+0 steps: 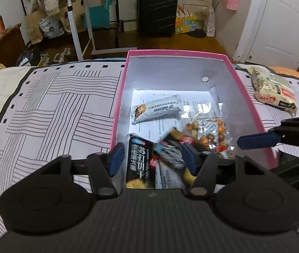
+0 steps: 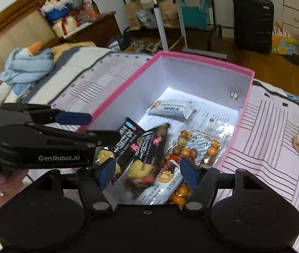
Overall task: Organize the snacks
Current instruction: 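Drop both cracker packs into the pink box, opening both tools, then move the left tool to the black wrapped bar on the sheet and close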
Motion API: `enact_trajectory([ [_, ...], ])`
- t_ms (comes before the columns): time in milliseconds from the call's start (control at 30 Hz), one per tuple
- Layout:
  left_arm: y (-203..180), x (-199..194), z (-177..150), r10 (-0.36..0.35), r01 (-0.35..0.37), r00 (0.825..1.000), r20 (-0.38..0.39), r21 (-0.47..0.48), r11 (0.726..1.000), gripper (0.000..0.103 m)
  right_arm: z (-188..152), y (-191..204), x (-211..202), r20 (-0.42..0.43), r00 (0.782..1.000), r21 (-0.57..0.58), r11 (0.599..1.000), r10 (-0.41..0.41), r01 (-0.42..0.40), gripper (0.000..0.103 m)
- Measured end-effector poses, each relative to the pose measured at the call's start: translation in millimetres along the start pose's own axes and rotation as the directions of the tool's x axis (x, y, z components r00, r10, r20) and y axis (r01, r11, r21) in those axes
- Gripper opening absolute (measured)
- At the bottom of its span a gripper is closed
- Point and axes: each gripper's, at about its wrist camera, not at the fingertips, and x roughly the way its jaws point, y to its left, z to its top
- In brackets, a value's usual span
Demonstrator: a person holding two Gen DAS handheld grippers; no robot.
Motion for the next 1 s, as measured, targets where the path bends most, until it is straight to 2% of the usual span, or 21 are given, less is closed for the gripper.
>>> enact_trajectory([
  [133,-3,-19,1,-0.024,0.024,1.000,0.000,-0.013,1.000,0.062,-5,-7,-41,0.049,0.999,0.016,1.000,0.008,-0.009,0.073],
  [300,-18,-53,2,-0.070,0.070,0.997,0.021,0.005,0.998,0.062,-20,-14,-101,0.153,0.988,0.008,0.999,-0.033,0.033,0.074],
  [467,-48,-92,5,-0.099,0.095,0.993,0.059,0.065,0.993,0.066,-38,-19,-152,0.260,0.958,-0.039,0.990,-0.122,0.137,0.085],
  [567,-70,-111,5,-0.148,0.142,0.987,0.062,0.098,0.985,0.069,-47,-28,-176,0.287,0.943,-0.074,0.978,-0.167,0.196,0.086],
  [633,-87,-120,5,-0.202,0.194,0.978,0.058,0.119,0.974,0.069,-52,-38,-185,0.277,0.942,-0.082,0.973,-0.187,0.217,0.086],
  [733,-114,-125,5,-0.264,0.257,0.964,0.034,0.132,0.957,0.069,-62,-60,-192,0.242,0.959,-0.080,0.982,-0.149,0.173,0.086],
  [800,-133,-122,4,-0.297,0.293,0.955,0.008,0.139,0.946,0.069,-71,-74,-190,0.212,0.966,-0.088,0.981,-0.150,0.171,0.086],
  [900,-160,-108,-1,-0.346,0.350,0.937,-0.049,0.131,0.928,0.067,-84,-90,-175,0.148,0.969,-0.086,0.974,-0.197,0.211,0.086],
  [933,-172,-99,-1,-0.363,0.370,0.929,-0.078,0.128,0.920,0.066,-87,-95,-170,0.127,0.971,-0.074,0.974,-0.202,0.213,0.086],
  [1000,-190,-81,-2,-0.366,0.380,0.923,-0.122,0.117,0.918,0.066,-96,-103,-161,0.094,0.976,-0.079,0.976,-0.197,0.205,0.086],
])
